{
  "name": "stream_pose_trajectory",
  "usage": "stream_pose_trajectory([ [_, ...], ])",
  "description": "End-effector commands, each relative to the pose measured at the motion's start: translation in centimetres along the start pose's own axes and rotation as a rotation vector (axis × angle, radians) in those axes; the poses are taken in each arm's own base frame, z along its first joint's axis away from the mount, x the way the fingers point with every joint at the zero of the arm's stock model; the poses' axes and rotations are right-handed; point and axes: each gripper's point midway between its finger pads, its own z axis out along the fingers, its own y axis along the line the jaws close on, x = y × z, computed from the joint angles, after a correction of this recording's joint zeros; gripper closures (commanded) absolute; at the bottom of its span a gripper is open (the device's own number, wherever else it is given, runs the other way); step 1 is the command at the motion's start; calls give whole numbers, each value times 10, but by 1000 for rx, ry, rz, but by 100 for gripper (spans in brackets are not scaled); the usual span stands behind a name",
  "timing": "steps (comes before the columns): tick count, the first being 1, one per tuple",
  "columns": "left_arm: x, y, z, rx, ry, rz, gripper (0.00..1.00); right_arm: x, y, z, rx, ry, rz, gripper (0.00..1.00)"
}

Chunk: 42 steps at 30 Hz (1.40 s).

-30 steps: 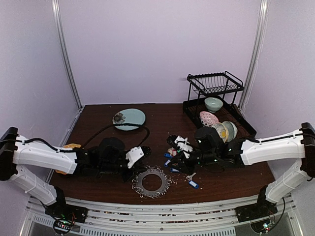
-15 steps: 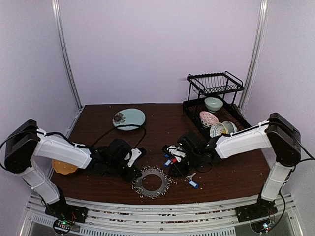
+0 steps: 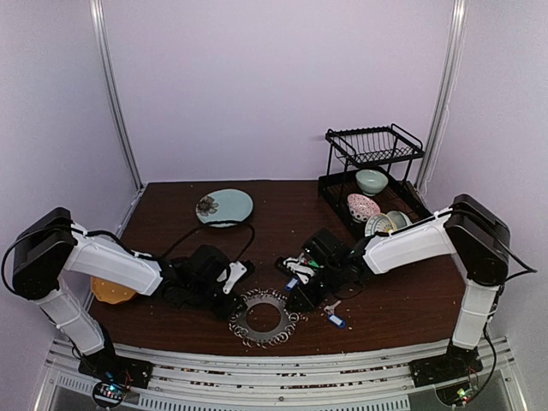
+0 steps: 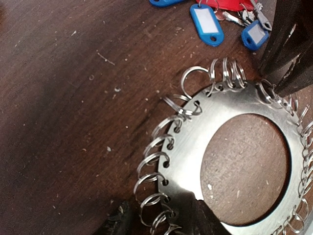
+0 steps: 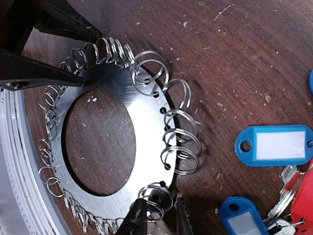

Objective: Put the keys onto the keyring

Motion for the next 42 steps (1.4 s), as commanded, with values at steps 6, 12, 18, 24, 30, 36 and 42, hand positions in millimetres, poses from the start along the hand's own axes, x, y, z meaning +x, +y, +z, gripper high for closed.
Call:
stream_pose_trajectory([
  [6, -1, -3, 1, 31, -17, 5, 58, 2, 16, -9, -80, 10, -49, 74],
  [12, -2, -2, 0, 21, -22, 9, 58, 4, 12, -30, -15, -23, -61, 71],
  [18, -5, -2, -2, 22, -30, 18, 58, 16, 17, -41, -29, -46, -31, 78],
  [24, -5, -2, -1, 23, -31, 20, 58, 26, 32, -34, -120, -77, 20, 82],
  [30, -8, -3, -3, 24, -37, 21, 58, 26, 40, -19, -161, -64, 24, 80],
  [36, -5, -1, -4, 17, -34, 20, 58, 27, 39, -13, -160, -55, 23, 81],
  [42, -7, -2, -4, 18, -37, 29, 58, 27, 34, -6, -136, -38, 26, 83],
])
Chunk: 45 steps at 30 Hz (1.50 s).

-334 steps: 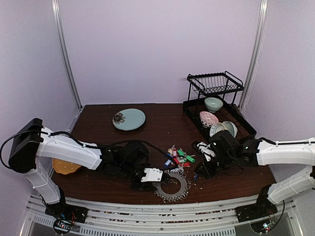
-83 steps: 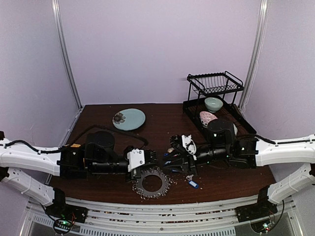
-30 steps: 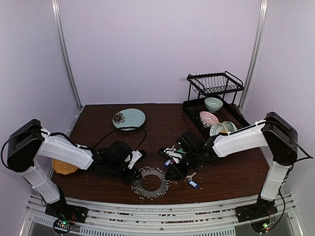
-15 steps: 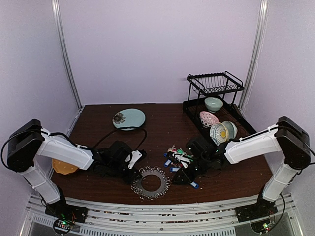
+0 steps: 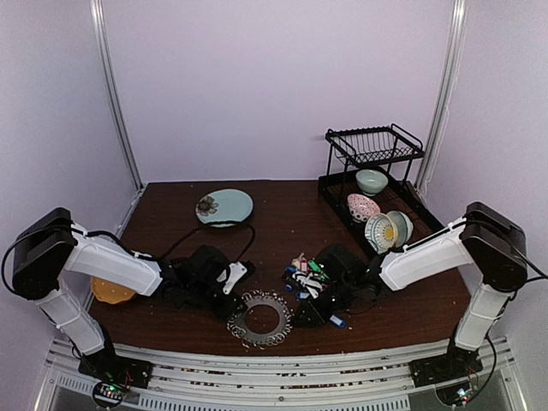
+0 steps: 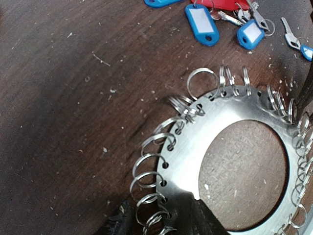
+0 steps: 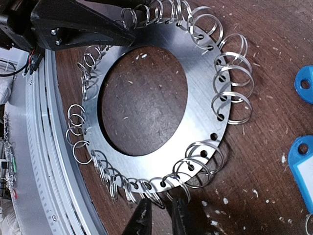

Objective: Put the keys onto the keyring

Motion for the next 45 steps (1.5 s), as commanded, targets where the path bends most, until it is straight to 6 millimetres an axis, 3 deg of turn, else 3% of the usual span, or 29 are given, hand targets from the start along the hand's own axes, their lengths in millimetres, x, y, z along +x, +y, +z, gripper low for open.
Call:
stream_pose_trajectory([
  [1, -7, 0, -4, 5, -31, 16, 58, -7, 0, 4, 6, -3, -9, 84],
  [9, -7, 0, -5, 5, -36, 17, 58, -7, 8, 7, -25, 2, -25, 87],
  [13, -8, 1, -5, 3, -38, 19, 58, -9, 14, 10, -46, -4, -39, 91],
  [16, -8, 0, -5, 6, -38, 22, 58, -11, 14, 9, -36, -12, -45, 100],
  [20, -9, -1, -7, 9, -47, 21, 58, -15, 18, 3, -39, -28, -67, 100],
  [28, -7, -2, -7, 16, -51, 18, 58, -17, 50, -7, -141, -93, -167, 98],
  [32, -8, -2, -7, 17, -53, 18, 58, -19, 42, -3, -93, -101, -153, 93],
  [40, -5, 0, -9, 10, -55, 16, 58, -17, 34, 10, -69, -77, -114, 90],
  [45, -4, 0, -10, 11, -58, 15, 58, -19, 28, 5, -15, -88, -123, 84],
])
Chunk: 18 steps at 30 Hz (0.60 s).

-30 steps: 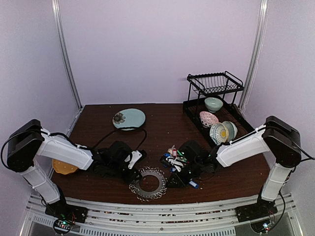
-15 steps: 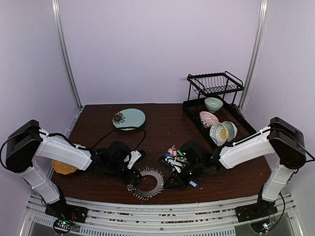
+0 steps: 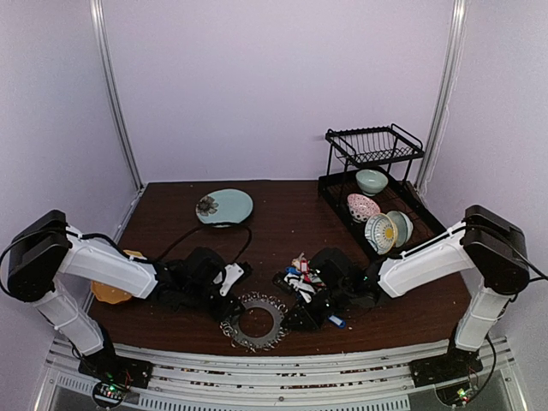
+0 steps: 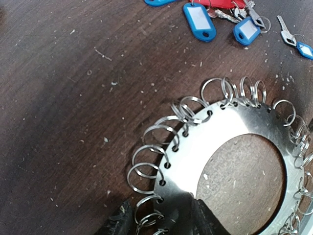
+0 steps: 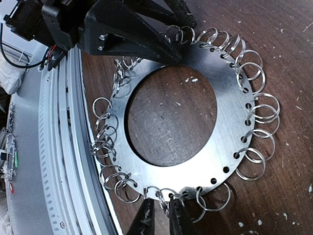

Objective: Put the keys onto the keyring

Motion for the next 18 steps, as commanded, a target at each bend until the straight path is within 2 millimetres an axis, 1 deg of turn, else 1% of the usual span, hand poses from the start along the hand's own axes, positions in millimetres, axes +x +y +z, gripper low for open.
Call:
stream_pose_trajectory([
  [1, -8, 0, -5, 8, -44, 5, 58, -11, 0, -5, 37, -29, -17, 83],
  [4, -8, -1, -4, 10, -43, 8, 58, -11, 4, -8, 23, -24, -5, 82],
  [9, -8, -1, -4, 11, -45, 7, 58, 3, -2, -7, 50, 9, 39, 81],
  [11, -8, -1, -4, 12, -44, 8, 58, 4, -2, -7, 58, 9, 28, 81],
  [12, -8, -1, -3, 12, -45, 9, 58, 2, 1, -7, 52, 6, 16, 82],
  [14, -8, -1, -3, 14, -44, 9, 58, -1, 13, -8, 22, -2, -21, 84],
  [16, -8, -1, -3, 14, -42, 8, 58, -5, 24, -9, 8, -19, -59, 84],
  [18, -8, -1, -3, 13, -43, 8, 58, -7, 26, -9, 37, -32, -76, 83],
])
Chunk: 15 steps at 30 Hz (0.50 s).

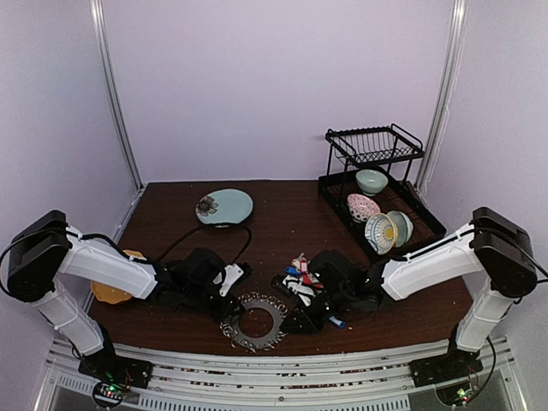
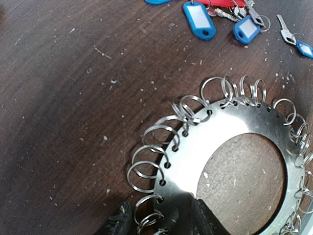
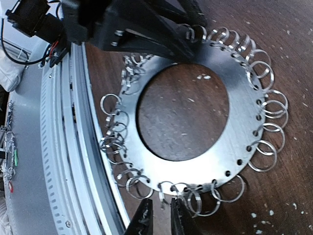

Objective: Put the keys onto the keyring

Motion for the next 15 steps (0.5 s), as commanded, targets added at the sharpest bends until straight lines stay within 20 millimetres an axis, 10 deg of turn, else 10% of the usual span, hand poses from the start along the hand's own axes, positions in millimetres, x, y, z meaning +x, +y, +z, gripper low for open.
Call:
stream_pose_trajectory([
  [1, -8, -1, -3, 12, -41, 8, 58, -10, 11, -7, 44, -48, -60, 82],
  [15, -8, -1, -2, 12, -42, 8, 58, 6, 1, 15, 104, 27, -40, 79],
])
